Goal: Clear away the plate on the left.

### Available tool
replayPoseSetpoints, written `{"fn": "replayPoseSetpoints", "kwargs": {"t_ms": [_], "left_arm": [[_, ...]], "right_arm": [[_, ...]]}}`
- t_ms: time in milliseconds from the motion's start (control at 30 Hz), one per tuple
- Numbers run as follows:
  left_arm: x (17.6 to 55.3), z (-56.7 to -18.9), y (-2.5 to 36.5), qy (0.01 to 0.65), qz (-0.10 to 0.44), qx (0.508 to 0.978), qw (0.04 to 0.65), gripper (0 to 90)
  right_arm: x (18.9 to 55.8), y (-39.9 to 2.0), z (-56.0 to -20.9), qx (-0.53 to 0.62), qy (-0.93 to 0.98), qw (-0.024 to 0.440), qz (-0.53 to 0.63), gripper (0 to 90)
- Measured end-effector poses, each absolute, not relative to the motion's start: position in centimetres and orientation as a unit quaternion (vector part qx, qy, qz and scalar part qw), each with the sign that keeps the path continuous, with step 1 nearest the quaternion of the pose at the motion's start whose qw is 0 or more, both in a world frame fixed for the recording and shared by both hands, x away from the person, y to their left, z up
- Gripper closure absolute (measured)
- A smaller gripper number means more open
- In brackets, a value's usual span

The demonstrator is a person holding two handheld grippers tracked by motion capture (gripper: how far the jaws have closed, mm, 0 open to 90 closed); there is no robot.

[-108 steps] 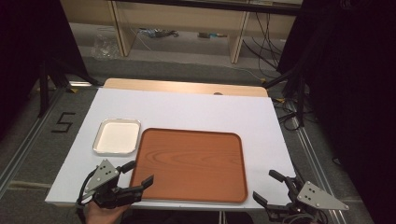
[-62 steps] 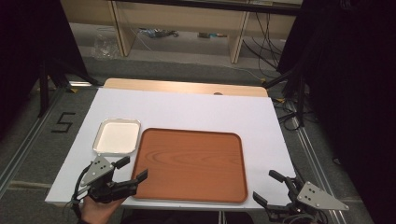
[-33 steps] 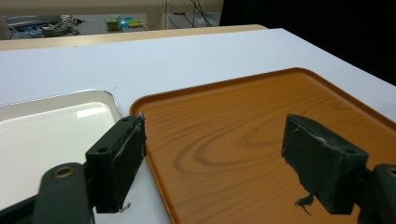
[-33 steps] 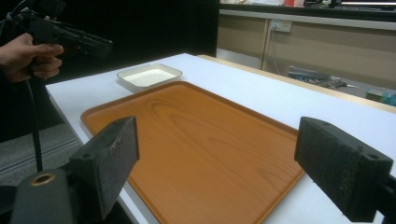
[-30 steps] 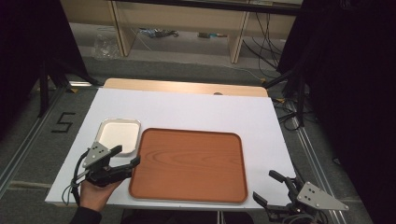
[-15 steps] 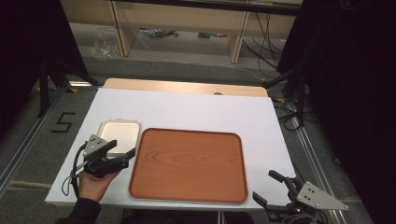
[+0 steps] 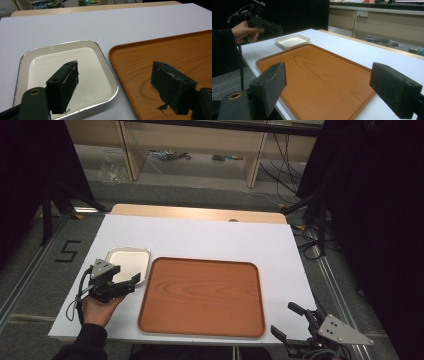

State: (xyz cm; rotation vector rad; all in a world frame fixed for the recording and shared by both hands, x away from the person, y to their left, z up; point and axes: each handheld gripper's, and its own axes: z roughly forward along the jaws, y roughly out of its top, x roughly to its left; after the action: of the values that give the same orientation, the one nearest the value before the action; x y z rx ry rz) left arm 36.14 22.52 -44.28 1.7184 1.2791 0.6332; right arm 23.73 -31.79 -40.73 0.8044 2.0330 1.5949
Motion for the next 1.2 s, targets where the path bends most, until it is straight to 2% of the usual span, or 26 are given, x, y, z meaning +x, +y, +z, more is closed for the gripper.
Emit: {"fn": "replayPoseSetpoints", "kwargs": {"t_ms": [700,1033,1200], "left_arm": [[39.2,-45.4,27.3,0.593,0.251,0.658,0.391,24.0],[40.5,-46.2,28.3,0.607,0.237,0.668,0.361,22.9],[41.3,-46.7,29.1,0.624,0.235,0.655,0.356,26.8]], "right_arm": [[23.8,-31.8,-40.7,0.291,0.731,0.217,0.578,14.8],[23.8,-31.8,-40.8,0.289,0.731,0.217,0.579,14.8],[23.8,-31.8,-40.8,0.291,0.731,0.216,0.578,14.8]]}}
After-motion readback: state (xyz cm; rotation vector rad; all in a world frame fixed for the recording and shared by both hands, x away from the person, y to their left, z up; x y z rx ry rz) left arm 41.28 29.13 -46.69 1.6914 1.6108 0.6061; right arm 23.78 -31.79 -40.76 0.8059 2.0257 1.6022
